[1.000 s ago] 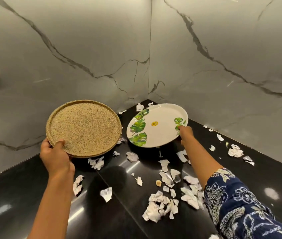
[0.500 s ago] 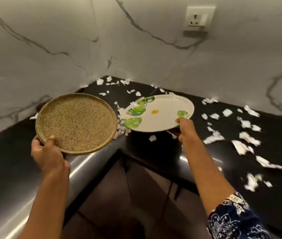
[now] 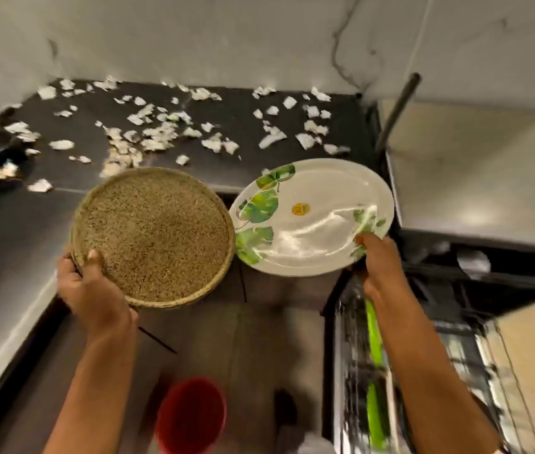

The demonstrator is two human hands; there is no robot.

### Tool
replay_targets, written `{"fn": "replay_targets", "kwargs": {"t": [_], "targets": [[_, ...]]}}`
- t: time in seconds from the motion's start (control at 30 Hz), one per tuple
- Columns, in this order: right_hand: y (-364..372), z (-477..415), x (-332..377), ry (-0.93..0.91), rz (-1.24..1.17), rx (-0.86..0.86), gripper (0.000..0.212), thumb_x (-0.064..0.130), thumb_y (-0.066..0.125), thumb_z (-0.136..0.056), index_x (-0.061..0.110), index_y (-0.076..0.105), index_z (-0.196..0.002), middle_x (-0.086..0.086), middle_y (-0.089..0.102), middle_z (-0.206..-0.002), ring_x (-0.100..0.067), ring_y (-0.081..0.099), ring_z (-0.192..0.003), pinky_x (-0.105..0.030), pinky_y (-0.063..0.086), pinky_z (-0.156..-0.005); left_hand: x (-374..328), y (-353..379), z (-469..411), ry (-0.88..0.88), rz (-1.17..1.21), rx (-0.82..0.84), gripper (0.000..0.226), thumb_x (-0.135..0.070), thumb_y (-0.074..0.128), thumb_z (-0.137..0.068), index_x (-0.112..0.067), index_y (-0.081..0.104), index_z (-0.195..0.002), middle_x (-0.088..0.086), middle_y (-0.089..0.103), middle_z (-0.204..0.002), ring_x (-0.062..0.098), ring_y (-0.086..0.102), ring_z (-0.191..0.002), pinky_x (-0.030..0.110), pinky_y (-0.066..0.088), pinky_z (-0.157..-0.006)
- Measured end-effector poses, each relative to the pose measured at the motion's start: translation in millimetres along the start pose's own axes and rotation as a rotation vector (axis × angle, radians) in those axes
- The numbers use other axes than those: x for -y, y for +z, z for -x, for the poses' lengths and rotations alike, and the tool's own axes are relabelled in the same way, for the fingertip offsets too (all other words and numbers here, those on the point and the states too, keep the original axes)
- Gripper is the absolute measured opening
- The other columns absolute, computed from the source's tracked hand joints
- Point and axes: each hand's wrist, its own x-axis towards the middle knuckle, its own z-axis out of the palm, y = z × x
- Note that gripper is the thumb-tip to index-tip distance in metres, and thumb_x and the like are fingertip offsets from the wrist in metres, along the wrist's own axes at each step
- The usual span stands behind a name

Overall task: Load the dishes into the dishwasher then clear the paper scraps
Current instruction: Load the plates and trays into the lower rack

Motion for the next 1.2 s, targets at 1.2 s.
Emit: {"fn": "replay_targets", "kwargs": {"t": [1.2], "targets": [[-607.7, -100.9, -76.1, 0.054, 1.363, -0.441, 0.019, 0.014, 0.040, -0.096, 0.001, 0.044, -0.108, -0.030, 0.062, -0.096, -0.046, 0.058, -0.085, -0.041, 0.039, -0.066, 189.5, 131.8, 552.0, -0.509, -0.333, 0.541, 0.012, -0.019, 0.044, -0.101, -0.016, 0.054, -0.106, -0.010, 0.059, -0.089, -0.006, 0.058, -0.076, 0.006, 0.048, -0.064]]}}
